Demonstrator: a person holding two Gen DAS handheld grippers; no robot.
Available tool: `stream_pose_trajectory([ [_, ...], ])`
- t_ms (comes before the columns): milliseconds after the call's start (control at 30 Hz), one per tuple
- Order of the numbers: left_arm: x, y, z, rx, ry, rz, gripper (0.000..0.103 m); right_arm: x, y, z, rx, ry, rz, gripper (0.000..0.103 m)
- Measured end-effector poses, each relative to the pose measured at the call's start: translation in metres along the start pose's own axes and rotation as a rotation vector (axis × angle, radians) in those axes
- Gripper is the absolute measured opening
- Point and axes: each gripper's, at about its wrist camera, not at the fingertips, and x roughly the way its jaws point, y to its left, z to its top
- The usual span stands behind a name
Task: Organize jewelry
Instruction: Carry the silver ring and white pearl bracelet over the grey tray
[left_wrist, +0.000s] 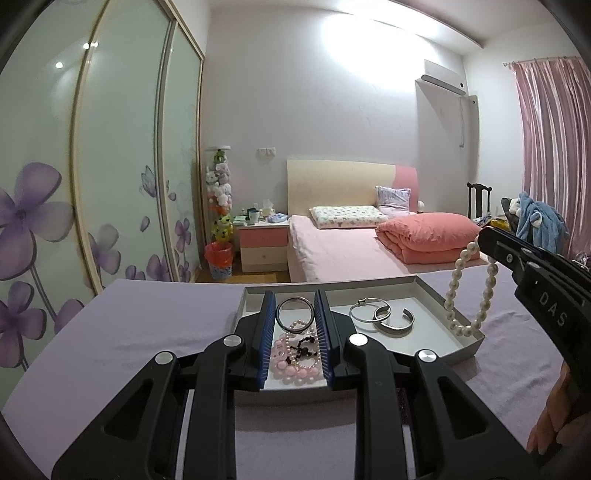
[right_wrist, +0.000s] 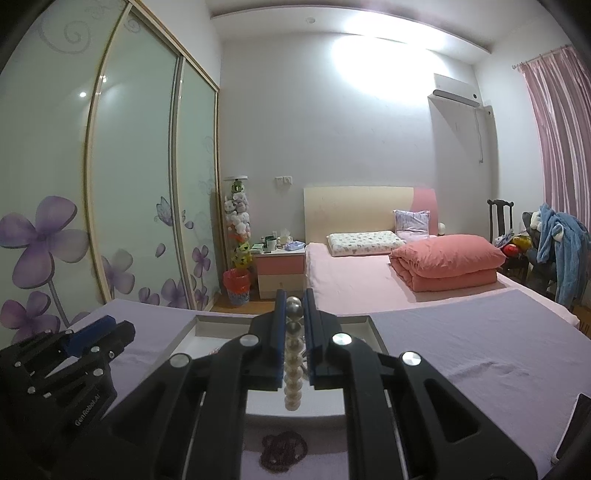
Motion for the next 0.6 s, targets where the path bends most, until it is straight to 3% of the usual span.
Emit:
stream_pose_trajectory([
  [200, 0.037, 0.004, 0.005, -0.025, 0.06, -0.026, 0.023, 0.032, -0.012, 0.002, 0.03, 0.04, 0.007, 0.01],
  [600, 0.101, 0.003, 0.0, -0.045, 0.195, -0.044, 0.023, 0.113, -0.023, -0.016, 0.095, 0.21, 0.053, 0.01],
])
